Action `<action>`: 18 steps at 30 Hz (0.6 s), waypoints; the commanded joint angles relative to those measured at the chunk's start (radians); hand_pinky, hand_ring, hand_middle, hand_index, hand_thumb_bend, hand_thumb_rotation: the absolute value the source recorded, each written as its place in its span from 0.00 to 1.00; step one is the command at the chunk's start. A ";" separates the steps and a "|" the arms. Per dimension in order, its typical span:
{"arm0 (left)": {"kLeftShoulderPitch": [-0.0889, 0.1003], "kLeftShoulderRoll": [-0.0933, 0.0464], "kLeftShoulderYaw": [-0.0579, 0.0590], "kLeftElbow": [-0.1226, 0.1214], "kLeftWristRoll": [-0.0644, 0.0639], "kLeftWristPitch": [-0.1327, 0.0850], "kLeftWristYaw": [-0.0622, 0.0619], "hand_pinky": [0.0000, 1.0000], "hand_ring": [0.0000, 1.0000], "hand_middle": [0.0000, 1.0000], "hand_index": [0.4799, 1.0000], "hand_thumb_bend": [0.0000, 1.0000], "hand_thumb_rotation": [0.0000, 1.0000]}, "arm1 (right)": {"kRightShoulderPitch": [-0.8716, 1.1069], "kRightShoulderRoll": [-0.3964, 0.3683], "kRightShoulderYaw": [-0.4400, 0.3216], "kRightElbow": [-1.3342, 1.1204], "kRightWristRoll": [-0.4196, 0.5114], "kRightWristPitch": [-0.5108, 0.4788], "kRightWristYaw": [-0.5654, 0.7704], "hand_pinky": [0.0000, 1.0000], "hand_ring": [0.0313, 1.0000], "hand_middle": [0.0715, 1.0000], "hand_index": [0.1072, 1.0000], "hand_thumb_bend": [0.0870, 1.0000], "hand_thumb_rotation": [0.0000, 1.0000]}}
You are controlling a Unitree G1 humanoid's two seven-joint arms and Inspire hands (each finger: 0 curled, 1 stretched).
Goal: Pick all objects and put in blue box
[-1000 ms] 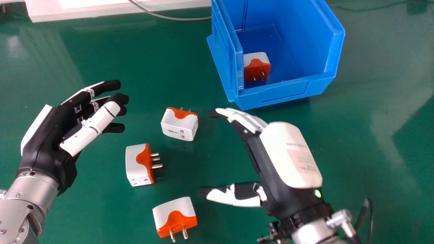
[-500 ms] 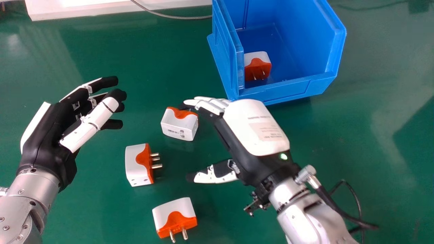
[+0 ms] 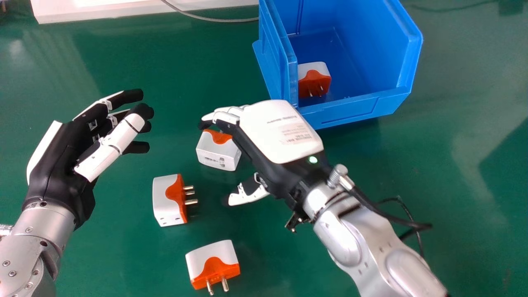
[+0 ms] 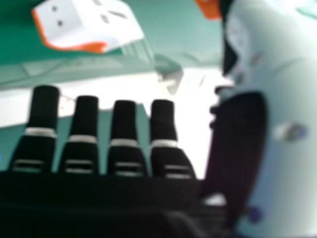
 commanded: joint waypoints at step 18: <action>-0.024 0.004 -0.003 -0.030 0.000 0.026 0.004 0.68 0.77 0.76 0.61 0.55 0.49 | -0.241 0.088 0.041 0.274 -0.007 0.098 -0.045 0.70 0.81 0.83 0.77 0.34 0.00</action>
